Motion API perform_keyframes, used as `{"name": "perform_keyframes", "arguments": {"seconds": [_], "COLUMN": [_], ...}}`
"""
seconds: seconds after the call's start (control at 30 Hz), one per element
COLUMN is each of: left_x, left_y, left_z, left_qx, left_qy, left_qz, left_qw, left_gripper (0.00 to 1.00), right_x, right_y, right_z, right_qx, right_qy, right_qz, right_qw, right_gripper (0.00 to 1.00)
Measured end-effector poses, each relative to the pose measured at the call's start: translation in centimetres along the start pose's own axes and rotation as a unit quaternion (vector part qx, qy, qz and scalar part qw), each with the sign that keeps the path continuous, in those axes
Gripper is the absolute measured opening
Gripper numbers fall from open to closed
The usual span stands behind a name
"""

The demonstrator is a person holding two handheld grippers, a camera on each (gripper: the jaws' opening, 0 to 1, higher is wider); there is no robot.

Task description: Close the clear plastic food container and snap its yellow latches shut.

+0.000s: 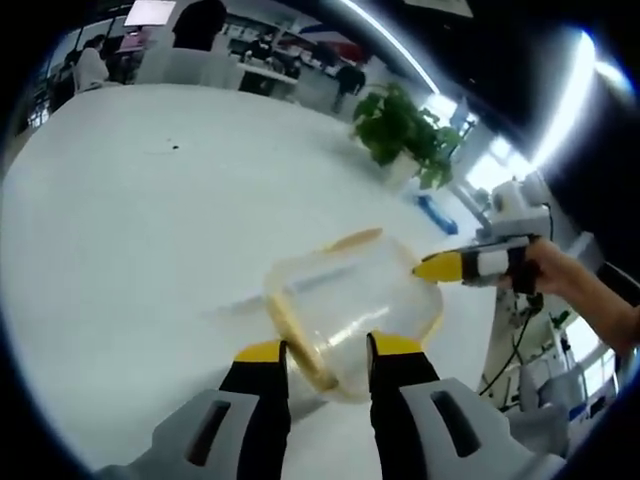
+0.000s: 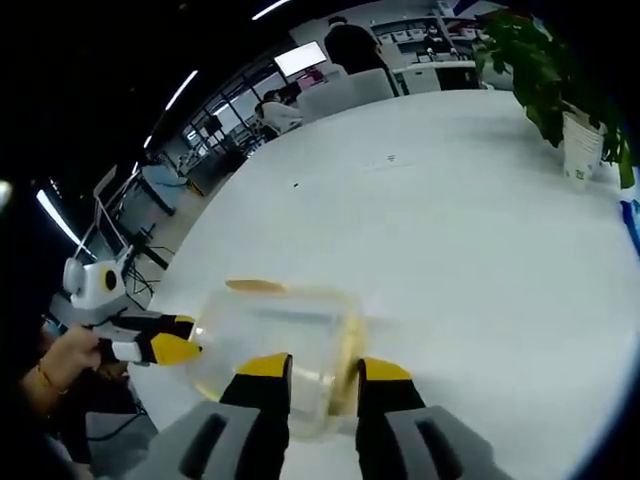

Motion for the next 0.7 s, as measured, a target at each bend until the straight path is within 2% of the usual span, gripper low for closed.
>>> {"name": "perform_keyframes", "arguments": {"seconds": [0.43, 0.57, 0.7], "left_x": [-0.03, -0.14, -0.28], "left_y": [-0.27, -0.33, -0.27], "left_z": [0.44, 0.6, 0.77], "left_qx": [-0.015, -0.018, -0.031], "left_qy": [0.001, 0.003, -0.007], "left_qz": [-0.002, -0.005, -0.006], "left_qw": [0.9999, 0.9998, 0.9995], "left_gripper": [0.28, 0.29, 0.29], "right_x": [-0.42, -0.43, -0.21], "right_y": [-0.32, -0.41, -0.67], "right_z": [-0.12, -0.13, -0.1], "right_qx": [-0.013, -0.018, -0.021], "right_qy": [-0.002, -0.003, 0.002], "right_qz": [-0.012, -0.004, 0.026], "right_qw": [0.9999, 0.9998, 0.9994], "right_gripper": [0.23, 0.23, 0.24]}}
Point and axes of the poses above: the point that each gripper's makers call its tool centre point, and the gripper's own axes: z roughly backward along the fingers, x roughly to its left, y roughly out of its underside, the point moved 2 cm from there along z, roughly backward along the fingers, and after that the axes turned 3 degrees about -z, right-handed, at the moved point
